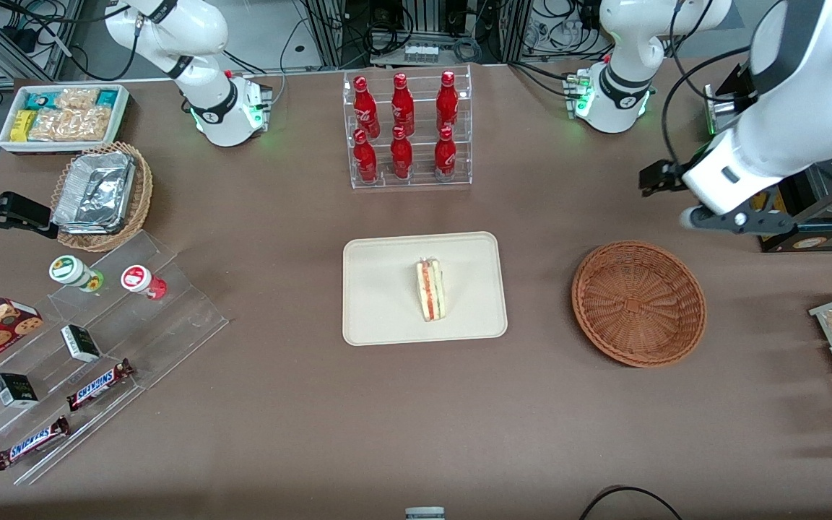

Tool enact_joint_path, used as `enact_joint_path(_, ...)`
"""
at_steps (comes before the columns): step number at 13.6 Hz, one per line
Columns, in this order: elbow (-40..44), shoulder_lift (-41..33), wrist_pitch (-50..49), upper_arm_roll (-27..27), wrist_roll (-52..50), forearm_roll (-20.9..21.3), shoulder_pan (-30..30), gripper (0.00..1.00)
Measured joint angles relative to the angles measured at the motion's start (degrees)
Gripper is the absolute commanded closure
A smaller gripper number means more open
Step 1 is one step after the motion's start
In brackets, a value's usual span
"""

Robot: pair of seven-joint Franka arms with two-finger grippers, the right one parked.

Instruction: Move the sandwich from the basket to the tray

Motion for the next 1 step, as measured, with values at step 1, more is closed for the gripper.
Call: enact_joint_path(1,0.0,-0.9,-1.0,1.1,1.5,0.0,0.4,0.0)
